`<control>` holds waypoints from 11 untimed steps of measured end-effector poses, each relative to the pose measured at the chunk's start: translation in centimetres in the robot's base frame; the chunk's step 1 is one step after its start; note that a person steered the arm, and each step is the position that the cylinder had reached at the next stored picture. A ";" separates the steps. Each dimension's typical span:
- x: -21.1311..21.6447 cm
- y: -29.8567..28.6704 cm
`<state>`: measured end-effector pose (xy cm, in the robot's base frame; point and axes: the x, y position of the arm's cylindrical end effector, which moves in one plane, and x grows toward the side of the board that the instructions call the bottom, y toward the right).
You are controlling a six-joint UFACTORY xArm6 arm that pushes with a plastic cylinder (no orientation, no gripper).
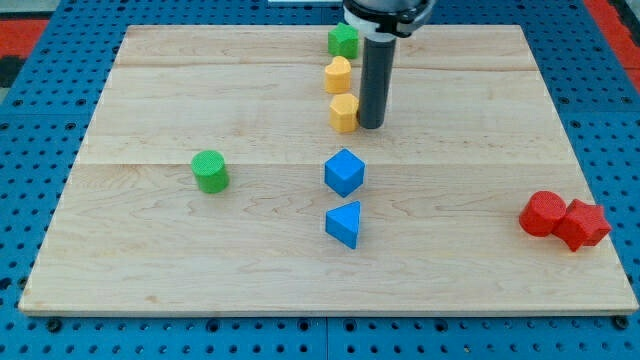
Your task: Move the red circle right to the blue cube
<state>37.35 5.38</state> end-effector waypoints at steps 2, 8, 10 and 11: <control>-1.0 -1.3; 12.1 12.6; 12.6 7.6; 12.9 6.3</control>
